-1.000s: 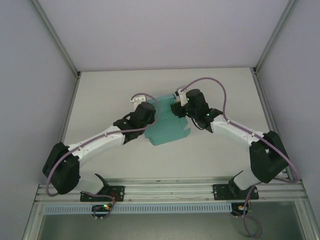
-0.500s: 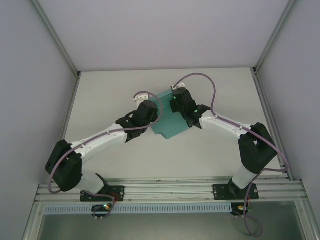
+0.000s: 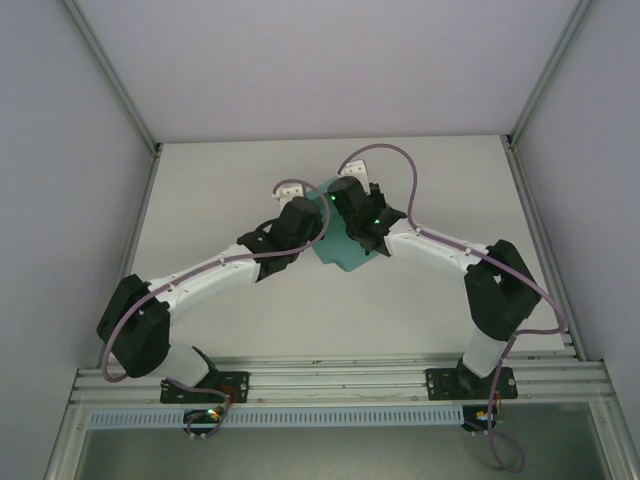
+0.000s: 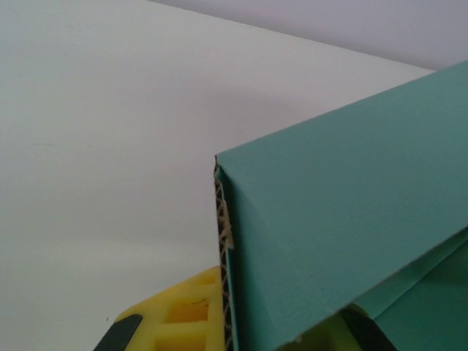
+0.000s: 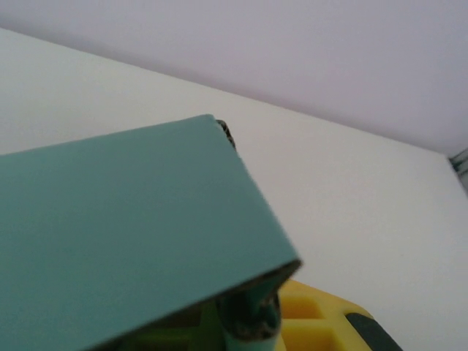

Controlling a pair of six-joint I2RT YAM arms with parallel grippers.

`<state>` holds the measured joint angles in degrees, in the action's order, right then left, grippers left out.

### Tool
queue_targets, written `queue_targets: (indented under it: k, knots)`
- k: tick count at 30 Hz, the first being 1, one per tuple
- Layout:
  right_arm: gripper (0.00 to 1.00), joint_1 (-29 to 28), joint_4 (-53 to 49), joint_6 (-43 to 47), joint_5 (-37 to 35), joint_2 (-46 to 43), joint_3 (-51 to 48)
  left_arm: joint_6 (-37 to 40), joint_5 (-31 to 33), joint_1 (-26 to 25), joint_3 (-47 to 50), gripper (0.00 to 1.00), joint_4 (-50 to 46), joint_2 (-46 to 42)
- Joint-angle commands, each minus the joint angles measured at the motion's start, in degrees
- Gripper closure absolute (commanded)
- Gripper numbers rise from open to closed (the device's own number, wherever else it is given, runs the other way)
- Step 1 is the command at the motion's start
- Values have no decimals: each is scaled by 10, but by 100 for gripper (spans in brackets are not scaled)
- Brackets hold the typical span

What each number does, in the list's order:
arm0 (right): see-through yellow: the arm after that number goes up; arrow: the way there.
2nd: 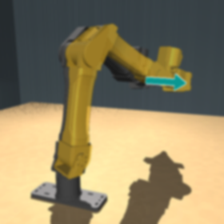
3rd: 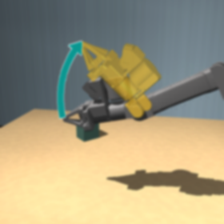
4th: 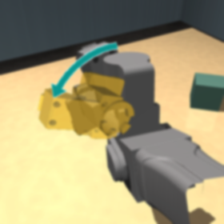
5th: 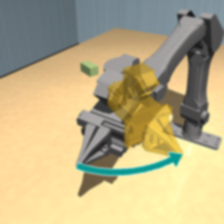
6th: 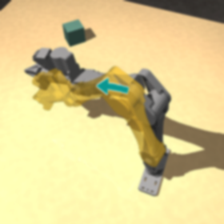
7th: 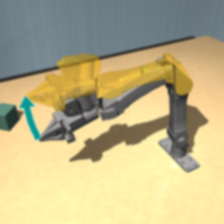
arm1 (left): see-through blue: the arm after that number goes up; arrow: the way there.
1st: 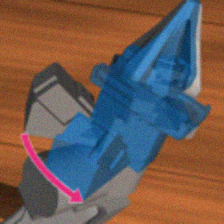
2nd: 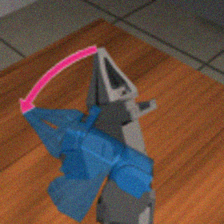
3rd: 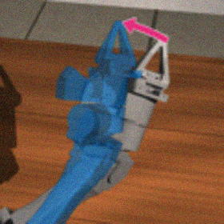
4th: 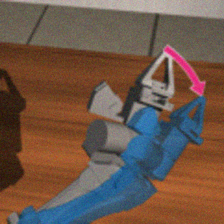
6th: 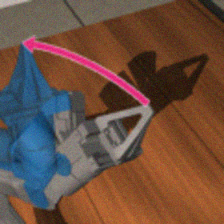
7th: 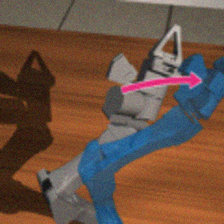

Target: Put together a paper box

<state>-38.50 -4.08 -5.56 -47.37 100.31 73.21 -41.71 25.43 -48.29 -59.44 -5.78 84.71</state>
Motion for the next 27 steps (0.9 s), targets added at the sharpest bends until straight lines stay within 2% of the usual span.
queue_targets:
  k: [1,3,6,9,10,13,18,20,21,24,27]
  knots:
    - [89,58,-8,38,-255,30,7,-26,87,14,-6,100,-111,-22]
    - [92,58,11,23,-181,16,-5,-27,89,14,-6,100,-114,-23]
    - [90,53,135,61,-59,-12,-65,-28,87,14,-4,100,-110,-25]
    - [78,51,252,72,97,-42,-130,-22,73,14,-1,100,-96,-24]
    - [72,51,293,76,155,-51,-153,-20,68,14,-1,100,-94,-24]
    - [66,57,378,58,314,-81,-207,-15,65,14,3,100,-87,-27]
    - [21,93,396,15,585,-133,-245,0,54,16,22,100,-59,-40]
    - [4,97,390,10,652,-156,-258,8,53,17,24,100,-57,-44]
    - [0,97,381,14,673,-168,-262,12,52,17,23,100,-58,-45]
    - [0,97,356,6,673,-200,-278,27,39,18,29,100,-44,-50]
    - [0,97,342,1,635,-257,-304,76,-5,27,40,100,-13,-58]
